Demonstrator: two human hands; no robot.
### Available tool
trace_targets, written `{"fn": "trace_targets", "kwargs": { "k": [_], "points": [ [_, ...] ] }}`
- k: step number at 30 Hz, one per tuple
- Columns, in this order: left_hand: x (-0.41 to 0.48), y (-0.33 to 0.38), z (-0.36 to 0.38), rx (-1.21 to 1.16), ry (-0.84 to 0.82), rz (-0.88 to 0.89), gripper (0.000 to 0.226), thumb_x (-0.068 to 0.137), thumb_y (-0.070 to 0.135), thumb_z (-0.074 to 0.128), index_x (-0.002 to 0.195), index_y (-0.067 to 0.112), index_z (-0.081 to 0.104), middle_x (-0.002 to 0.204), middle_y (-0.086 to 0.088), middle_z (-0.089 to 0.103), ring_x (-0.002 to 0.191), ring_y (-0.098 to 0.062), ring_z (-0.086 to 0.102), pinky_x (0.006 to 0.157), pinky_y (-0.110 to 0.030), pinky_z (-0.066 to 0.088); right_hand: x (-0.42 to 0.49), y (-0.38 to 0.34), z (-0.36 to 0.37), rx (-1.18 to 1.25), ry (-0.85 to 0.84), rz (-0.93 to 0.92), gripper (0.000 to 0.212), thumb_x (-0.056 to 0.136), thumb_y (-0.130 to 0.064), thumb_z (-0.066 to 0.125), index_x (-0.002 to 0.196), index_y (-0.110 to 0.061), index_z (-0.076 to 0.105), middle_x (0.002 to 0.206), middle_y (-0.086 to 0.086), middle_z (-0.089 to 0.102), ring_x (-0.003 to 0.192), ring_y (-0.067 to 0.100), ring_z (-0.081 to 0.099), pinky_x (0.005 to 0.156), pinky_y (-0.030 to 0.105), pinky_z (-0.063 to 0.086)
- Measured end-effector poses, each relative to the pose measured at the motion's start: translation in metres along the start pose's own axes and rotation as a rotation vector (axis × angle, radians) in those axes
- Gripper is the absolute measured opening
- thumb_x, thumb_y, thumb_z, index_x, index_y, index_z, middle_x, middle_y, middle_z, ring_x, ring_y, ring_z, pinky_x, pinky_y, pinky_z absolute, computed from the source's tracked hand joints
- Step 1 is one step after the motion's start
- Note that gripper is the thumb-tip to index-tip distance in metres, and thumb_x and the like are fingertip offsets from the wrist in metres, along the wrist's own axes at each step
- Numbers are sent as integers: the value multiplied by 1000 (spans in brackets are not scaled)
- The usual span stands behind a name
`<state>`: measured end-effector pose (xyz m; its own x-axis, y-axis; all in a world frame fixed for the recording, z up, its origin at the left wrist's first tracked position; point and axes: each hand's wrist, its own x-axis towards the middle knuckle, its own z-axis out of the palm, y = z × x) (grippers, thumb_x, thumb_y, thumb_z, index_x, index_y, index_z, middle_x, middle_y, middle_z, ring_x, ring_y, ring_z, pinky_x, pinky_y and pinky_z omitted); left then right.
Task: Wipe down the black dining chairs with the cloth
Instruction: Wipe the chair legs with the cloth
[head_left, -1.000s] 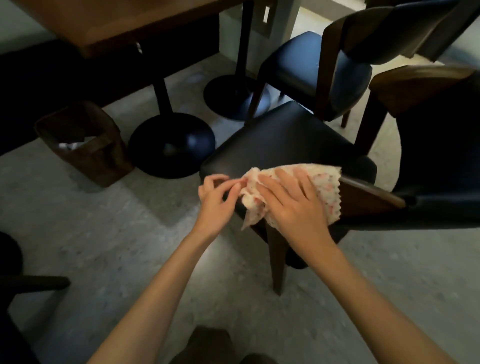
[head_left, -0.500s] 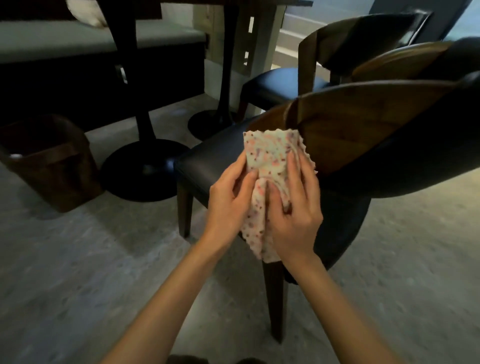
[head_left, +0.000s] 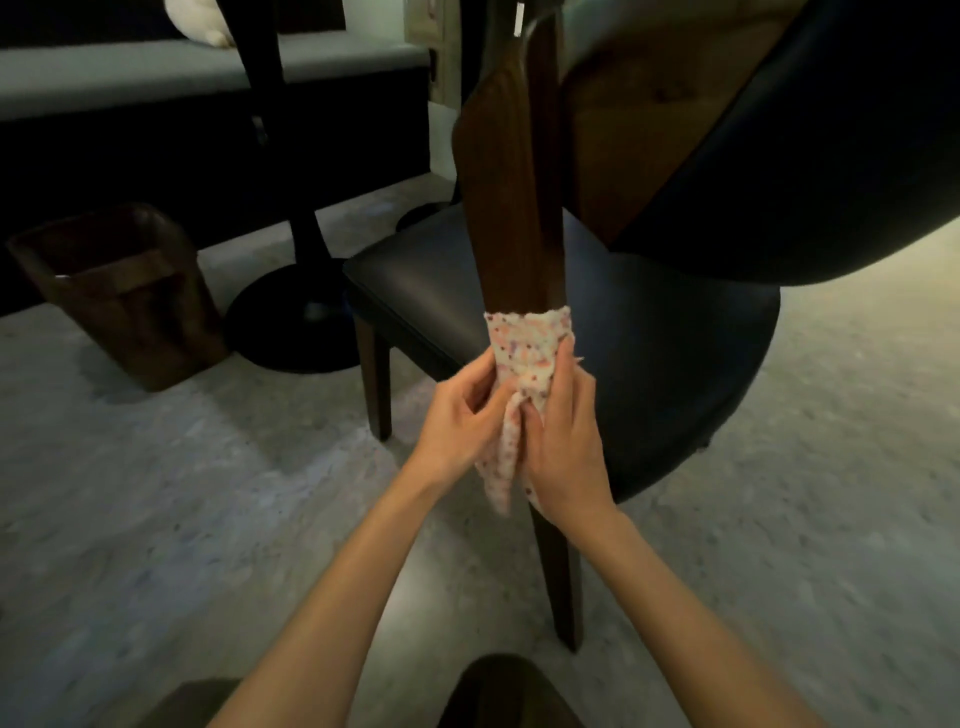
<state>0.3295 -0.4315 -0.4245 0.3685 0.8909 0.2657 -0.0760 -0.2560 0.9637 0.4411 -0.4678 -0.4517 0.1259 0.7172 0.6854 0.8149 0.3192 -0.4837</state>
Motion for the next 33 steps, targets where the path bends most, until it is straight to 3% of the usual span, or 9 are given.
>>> {"fn": "trace_targets", "kwargs": {
  "k": [4, 7, 10, 12, 17, 22, 26, 29, 33],
  "points": [
    [-12, -8, 7, -9, 33, -22, 44, 98, 11, 51, 141, 12, 44, 133, 0, 59, 120, -5, 56, 98, -22, 48, -3, 1, -5, 35, -121, 70, 77, 98, -33, 51, 145, -46, -8, 139, 16, 34, 108, 3, 42, 86, 12, 44],
    [-12, -1, 5, 28, 60, 17, 42, 95, 8, 55, 136, 14, 49, 124, 3, 63, 114, -5, 61, 92, -19, 50, -4, -2, -16, 117, -181, 94, 73, 100, -42, 43, 146, -45, -14, 139, 12, 34, 107, 4, 45, 84, 9, 42],
    [-6, 11, 3, 34, 120, 88, 43, 94, 6, 58, 136, 6, 51, 123, -4, 65, 112, -12, 63, 93, -26, 52, 7, -15, -30, 94, -118, 2, 65, 97, -54, 29, 148, -37, -7, 135, 15, 37, 109, 17, 51, 90, 25, 48],
    [-1, 14, 1, 47, 141, 118, 45, 95, 8, 59, 139, 5, 48, 120, -8, 67, 110, -16, 65, 94, -33, 53, 16, -22, -32, 58, -48, -33, 64, 98, -46, 32, 149, -31, -3, 133, 15, 41, 109, 21, 52, 91, 30, 49],
    [-16, -13, 1, 132, 155, 29, 51, 87, 13, 69, 135, 14, 53, 105, 1, 71, 97, -9, 68, 84, -25, 54, -15, -13, -26, -106, 9, -14, 64, 98, -35, 41, 151, -17, 10, 132, 16, 46, 104, 18, 50, 89, 23, 43],
    [-48, -56, 23, 131, 238, -89, 47, 81, 10, 75, 126, 10, 62, 106, 1, 71, 96, -7, 68, 83, -25, 56, -86, 27, -17, -226, -42, -101, 48, 96, -14, 59, 139, 2, 46, 138, 23, 50, 131, 29, 48, 108, 41, 42],
    [-66, -79, 34, 164, 273, -107, 40, 79, 12, 76, 118, 8, 67, 104, 0, 72, 95, -6, 68, 82, -20, 55, -121, 48, -18, -188, -26, -172, 38, 94, -11, 59, 130, 0, 52, 136, 16, 53, 130, 22, 47, 112, 32, 37],
    [-78, -96, 40, 175, 224, -136, 38, 80, 14, 76, 117, 10, 67, 103, 3, 72, 95, -4, 68, 82, -22, 55, -139, 57, -21, -137, 2, -146, 29, 102, -17, 44, 127, -2, 50, 131, 13, 55, 125, 18, 49, 114, 22, 31],
    [-82, -115, 41, 211, 79, -185, 31, 86, 15, 70, 116, 14, 68, 105, 1, 72, 98, -8, 68, 88, -35, 56, -166, 68, -17, -98, -18, 17, 35, 94, -16, 54, 126, -4, 55, 128, 13, 60, 117, 22, 59, 102, 26, 43]
  ]
}}
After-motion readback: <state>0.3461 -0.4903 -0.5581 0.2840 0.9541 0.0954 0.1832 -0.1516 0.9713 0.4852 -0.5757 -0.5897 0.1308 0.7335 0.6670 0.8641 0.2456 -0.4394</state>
